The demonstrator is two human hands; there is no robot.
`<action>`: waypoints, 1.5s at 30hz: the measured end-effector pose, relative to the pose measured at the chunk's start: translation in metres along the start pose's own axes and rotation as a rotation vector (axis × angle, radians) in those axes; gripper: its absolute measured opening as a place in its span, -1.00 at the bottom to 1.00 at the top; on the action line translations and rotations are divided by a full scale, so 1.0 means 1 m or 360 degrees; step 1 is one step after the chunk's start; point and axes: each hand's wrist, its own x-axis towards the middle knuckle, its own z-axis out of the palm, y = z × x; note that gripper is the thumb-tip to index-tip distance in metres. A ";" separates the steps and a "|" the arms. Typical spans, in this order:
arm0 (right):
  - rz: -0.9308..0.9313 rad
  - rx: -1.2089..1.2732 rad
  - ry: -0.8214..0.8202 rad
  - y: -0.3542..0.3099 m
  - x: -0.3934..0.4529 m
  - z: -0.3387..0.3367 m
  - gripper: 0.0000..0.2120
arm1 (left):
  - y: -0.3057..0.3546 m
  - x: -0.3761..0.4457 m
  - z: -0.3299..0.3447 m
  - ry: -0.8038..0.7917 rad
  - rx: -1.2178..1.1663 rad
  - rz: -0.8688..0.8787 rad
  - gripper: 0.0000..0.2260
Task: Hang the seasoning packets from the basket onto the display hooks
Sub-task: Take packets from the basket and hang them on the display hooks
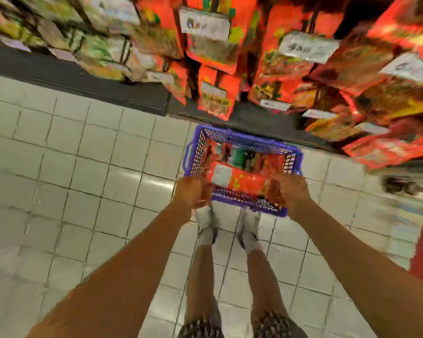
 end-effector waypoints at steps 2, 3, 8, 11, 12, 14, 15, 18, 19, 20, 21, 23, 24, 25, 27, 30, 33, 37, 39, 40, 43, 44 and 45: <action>0.0074 -0.0013 0.0013 0.031 0.037 0.014 -0.73 | -0.018 0.040 0.004 0.0004 -0.0010 -0.0081 -0.88; 0.0108 -0.0045 0.0032 0.046 0.056 0.020 -0.70 | -0.026 0.060 0.006 0.0025 0.0014 -0.0098 -0.92; 0.0279 -0.0264 -0.0030 0.100 0.136 0.049 -0.77 | -0.063 0.152 0.017 0.0019 0.0098 -0.0166 -0.98; 0.0304 -0.0351 -0.0048 0.128 0.180 0.062 -0.86 | -0.085 0.205 0.025 -0.0005 0.0162 -0.0204 -0.98; 0.0308 -0.0384 -0.0044 0.138 0.194 0.065 -0.88 | -0.091 0.224 0.028 -0.0009 0.0187 -0.0214 -0.97; 0.0336 -0.0455 -0.0046 0.154 0.222 0.073 -0.85 | -0.103 0.259 0.037 -0.0008 0.0255 -0.0236 -0.95; 0.0357 -0.0493 -0.0052 0.161 0.237 0.077 -0.83 | -0.107 0.276 0.042 -0.0004 0.0275 -0.0240 -0.94; 0.0534 -0.0476 -0.0144 0.172 0.273 0.086 -0.74 | -0.117 0.325 0.055 -0.0035 0.0309 -0.0203 -0.88; 0.0592 -0.0432 -0.0188 0.174 0.282 0.086 -0.70 | -0.119 0.340 0.058 -0.0028 0.0386 -0.0154 -0.86; 0.0633 -0.0385 -0.0233 0.177 0.290 0.086 -0.68 | -0.120 0.354 0.061 -0.0008 0.0572 -0.0061 -0.84; 0.0654 -0.0359 -0.0252 0.180 0.298 0.087 -0.67 | -0.121 0.367 0.064 0.0018 0.0839 0.0077 -0.79; 0.0548 -0.0466 -0.0140 0.190 0.314 0.088 -0.71 | -0.118 0.389 0.070 0.0067 0.1313 0.0409 -0.65; 0.0444 -0.0568 -0.0048 0.196 0.320 0.089 -0.74 | -0.116 0.401 0.073 0.0061 0.1497 0.0580 -0.57; 0.0350 -0.0642 0.0005 0.203 0.326 0.089 -0.75 | -0.114 0.412 0.078 0.0031 0.1696 0.0743 -0.48; 0.0229 -0.0839 -0.0027 0.211 0.334 0.091 -0.75 | -0.112 0.430 0.087 -0.0019 0.2087 0.0888 -0.31; 0.0255 -0.0840 -0.0033 0.216 0.338 0.096 -0.79 | -0.111 0.441 0.097 -0.0049 0.2396 0.0835 -0.21; 0.0313 -0.0544 -0.0026 0.216 0.330 0.108 -0.80 | -0.110 0.434 0.102 0.0084 0.2689 0.0850 -0.38; 0.0606 0.0230 -0.0276 0.209 0.316 0.122 -0.63 | -0.130 0.415 0.094 -0.0036 0.2845 0.0971 -0.61; 0.0739 0.0473 -0.0251 0.206 0.314 0.130 -0.67 | -0.147 0.402 0.090 -0.0218 0.2643 0.1047 -0.66; 0.0776 0.0488 -0.0174 0.206 0.313 0.133 -0.74 | -0.155 0.397 0.089 -0.0313 0.2510 0.1083 -0.68; 0.0863 0.0475 0.0100 0.208 0.317 0.135 -0.81 | -0.163 0.389 0.095 -0.0528 0.2187 0.1026 -0.74; 0.0885 0.0497 0.0164 0.210 0.319 0.132 -0.81 | -0.160 0.388 0.098 -0.0599 0.2083 0.0910 -0.75; 0.0889 0.0484 0.0210 0.211 0.321 0.128 -0.81 | -0.155 0.389 0.101 -0.0670 0.1942 0.0746 -0.67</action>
